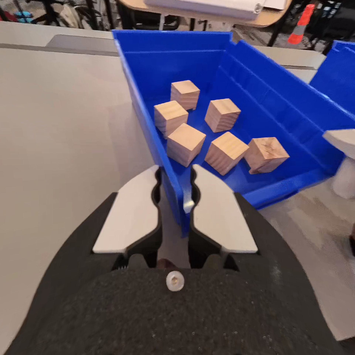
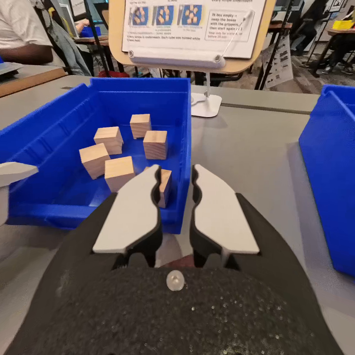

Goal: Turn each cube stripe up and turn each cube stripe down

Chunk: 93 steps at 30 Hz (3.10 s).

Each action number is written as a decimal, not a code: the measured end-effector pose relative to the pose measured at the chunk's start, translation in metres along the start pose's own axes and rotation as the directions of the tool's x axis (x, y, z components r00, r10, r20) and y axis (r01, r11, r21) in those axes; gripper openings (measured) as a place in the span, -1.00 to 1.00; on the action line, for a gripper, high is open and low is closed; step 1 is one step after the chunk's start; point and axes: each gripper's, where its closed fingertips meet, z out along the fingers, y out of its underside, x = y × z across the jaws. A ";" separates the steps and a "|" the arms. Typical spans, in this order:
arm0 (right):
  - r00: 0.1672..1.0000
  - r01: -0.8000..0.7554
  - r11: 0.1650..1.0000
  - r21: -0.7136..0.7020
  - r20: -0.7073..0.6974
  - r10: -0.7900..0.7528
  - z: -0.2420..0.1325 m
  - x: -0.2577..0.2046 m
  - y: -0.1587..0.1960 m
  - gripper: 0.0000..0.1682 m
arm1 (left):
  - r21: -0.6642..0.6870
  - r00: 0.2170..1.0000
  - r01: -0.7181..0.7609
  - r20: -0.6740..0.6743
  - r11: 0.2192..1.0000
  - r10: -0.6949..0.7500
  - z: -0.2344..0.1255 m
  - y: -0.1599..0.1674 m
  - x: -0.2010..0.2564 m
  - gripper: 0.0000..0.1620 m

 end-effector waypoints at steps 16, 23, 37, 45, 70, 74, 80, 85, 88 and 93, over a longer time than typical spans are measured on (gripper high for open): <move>0.997 -0.082 0.985 0.154 0.008 0.082 0.018 -0.139 -0.034 -0.95 | 0.135 0.975 -0.140 0.190 0.981 0.114 -0.065 -0.062 -0.146 -0.97; 0.997 -0.065 0.996 0.055 0.047 0.062 0.080 -0.250 -0.032 -0.94 | 0.087 0.964 -0.148 0.235 0.985 0.124 -0.056 -0.069 -0.269 -0.98; 0.952 -0.018 0.999 -0.031 0.306 0.026 0.071 -0.289 -0.013 -0.74 | 0.115 0.981 0.153 0.104 0.982 -0.165 -0.044 -0.041 -0.314 -0.75; 0.875 0.128 0.990 0.058 0.463 -0.140 0.004 -0.191 -0.022 -0.56 | 0.214 1.000 0.009 0.010 0.977 -0.011 -0.093 -0.080 -0.208 -0.56; 0.967 0.000 0.994 0.107 0.253 -0.027 -0.088 0.034 -0.005 -0.50 | 0.178 0.979 -0.079 -0.171 0.981 0.110 -0.057 -0.003 -0.019 -0.61; 0.965 -0.009 0.995 0.098 0.263 -0.017 -0.086 0.030 -0.002 -0.50 | 0.192 0.971 -0.169 -0.135 0.967 0.197 -0.064 -0.001 -0.013 -0.60; 0.967 0.006 0.996 0.086 0.254 -0.028 -0.084 0.031 0.002 -0.51 | 0.211 0.953 -0.280 -0.060 0.937 0.298 -0.065 -0.002 -0.008 -0.60; 0.968 -0.017 0.996 0.086 0.252 -0.006 -0.084 0.035 0.002 -0.51 | 0.176 0.957 -0.260 -0.086 0.949 0.278 -0.060 0.004 -0.007 -0.60; 0.967 -0.021 0.996 0.090 0.254 -0.003 -0.084 0.035 0.000 -0.52 | 0.163 0.963 -0.237 -0.091 0.958 0.254 -0.058 0.005 -0.012 -0.60; 0.965 -0.032 0.996 0.080 0.264 0.010 -0.084 0.031 0.002 -0.53 | 0.157 0.959 -0.257 -0.077 0.954 0.271 -0.067 -0.017 -0.033 -0.61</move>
